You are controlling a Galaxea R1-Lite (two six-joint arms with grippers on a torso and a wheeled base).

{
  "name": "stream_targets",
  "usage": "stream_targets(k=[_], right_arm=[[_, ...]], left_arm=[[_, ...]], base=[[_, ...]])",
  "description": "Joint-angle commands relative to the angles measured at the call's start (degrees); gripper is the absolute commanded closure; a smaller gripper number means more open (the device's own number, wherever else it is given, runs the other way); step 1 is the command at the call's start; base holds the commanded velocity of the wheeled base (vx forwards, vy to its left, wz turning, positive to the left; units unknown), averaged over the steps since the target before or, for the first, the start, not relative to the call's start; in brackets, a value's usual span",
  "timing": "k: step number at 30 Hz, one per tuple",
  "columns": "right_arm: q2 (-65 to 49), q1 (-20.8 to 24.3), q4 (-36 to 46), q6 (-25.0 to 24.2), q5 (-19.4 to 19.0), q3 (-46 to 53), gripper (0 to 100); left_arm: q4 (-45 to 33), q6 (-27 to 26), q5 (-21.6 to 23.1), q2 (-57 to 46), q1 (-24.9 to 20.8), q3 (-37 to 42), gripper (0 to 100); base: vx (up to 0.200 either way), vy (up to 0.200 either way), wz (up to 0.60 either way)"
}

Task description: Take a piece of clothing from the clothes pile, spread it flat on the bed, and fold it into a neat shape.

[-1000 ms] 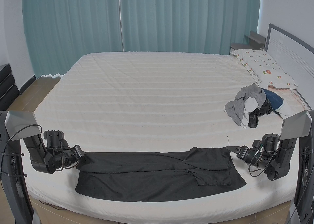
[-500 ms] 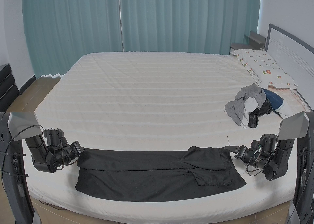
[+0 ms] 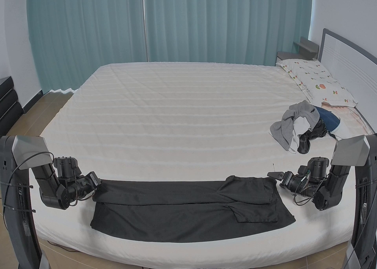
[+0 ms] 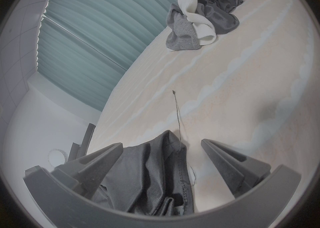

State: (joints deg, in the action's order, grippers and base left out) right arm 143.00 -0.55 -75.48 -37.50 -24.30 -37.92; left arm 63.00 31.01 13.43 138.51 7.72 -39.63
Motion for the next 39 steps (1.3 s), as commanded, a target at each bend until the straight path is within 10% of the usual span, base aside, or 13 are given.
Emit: stream_targets(k=[1,4,5,39], right_arm=[[0.7,0.0,1.2,0.1,0.0,-2.2,0],[1.2,0.2,1.7,0.1,0.0,-2.7,0],[1.2,0.6,1.7,0.1,0.1,-2.7,100],[1.4,-2.5,1.2,-3.0,2.7,-7.3,100]], left_arm=[[0.0,0.0,0.0,0.2,0.0,0.0,100],[0.0,0.0,0.0,0.2,0.0,0.0,100],[0.0,0.0,0.0,0.2,0.0,0.0,100],[5.5,3.9,-0.1,3.0,-0.4,-3.3,100]], base=[[0.0,0.0,0.0],[0.0,0.0,0.0],[0.0,0.0,0.0],[0.0,0.0,0.0]])
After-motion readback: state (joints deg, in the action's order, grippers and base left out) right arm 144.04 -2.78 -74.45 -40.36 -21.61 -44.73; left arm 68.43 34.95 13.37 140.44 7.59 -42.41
